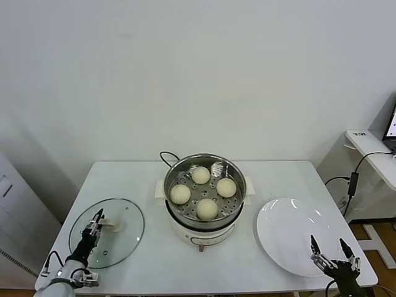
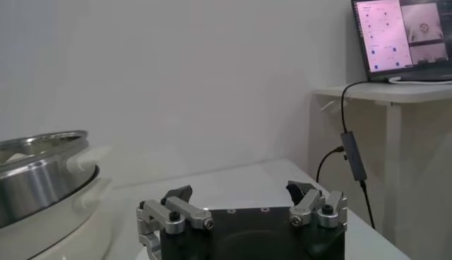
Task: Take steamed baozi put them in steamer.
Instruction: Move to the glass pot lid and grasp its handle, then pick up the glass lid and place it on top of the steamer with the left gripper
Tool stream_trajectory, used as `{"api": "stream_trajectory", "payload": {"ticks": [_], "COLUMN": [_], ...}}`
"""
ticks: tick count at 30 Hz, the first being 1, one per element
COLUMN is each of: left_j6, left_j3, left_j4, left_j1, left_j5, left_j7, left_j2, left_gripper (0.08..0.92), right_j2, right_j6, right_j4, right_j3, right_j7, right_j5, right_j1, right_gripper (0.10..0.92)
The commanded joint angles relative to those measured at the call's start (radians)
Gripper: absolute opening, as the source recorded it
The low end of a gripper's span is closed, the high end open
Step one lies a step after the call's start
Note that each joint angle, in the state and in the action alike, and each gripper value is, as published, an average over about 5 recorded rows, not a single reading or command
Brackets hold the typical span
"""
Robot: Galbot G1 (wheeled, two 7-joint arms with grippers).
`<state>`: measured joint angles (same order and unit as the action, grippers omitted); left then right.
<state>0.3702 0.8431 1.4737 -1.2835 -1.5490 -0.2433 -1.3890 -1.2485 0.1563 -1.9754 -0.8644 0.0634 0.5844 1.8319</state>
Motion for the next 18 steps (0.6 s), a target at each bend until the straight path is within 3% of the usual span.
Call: {"api": "stream_trajectory", "payload": {"ticks": [1,10,14,18], "left_j6": [0.011,-0.061,-0.114,-0.248], "left_j3": [-0.007,0.001,0.016,0.0], "left_j4": [0.058,0.233,0.316,0.442], "left_j1": [-0.032,-0.101,-0.13,-0.153], "left_j5": [0.185,0.37,0.458,0.574], "left_j7": [-0.012,0.081,0.138,0.236], "left_j2": [0.031,0.122,0.174,0.246], "left_gripper": [0.373,0.141,0.126,0.126], "right_j2": [0.005,0.024,0.034,0.054], "right_j6": [-0.002,-0.014,-0.022,-0.044], "right_j4": [-0.002,-0.015,-0.02,-0.024], "right_j3": [0.0,0.008,0.012,0.016], "right_j7": [-0.002,-0.011,-0.015,0.001], "right_j5": [0.0,0.002,0.005,0.013], "right_j1": [-0.004,-0.026,-0.036,-0.04], "right_gripper": [0.823,0.823,0.823,0.823]}}
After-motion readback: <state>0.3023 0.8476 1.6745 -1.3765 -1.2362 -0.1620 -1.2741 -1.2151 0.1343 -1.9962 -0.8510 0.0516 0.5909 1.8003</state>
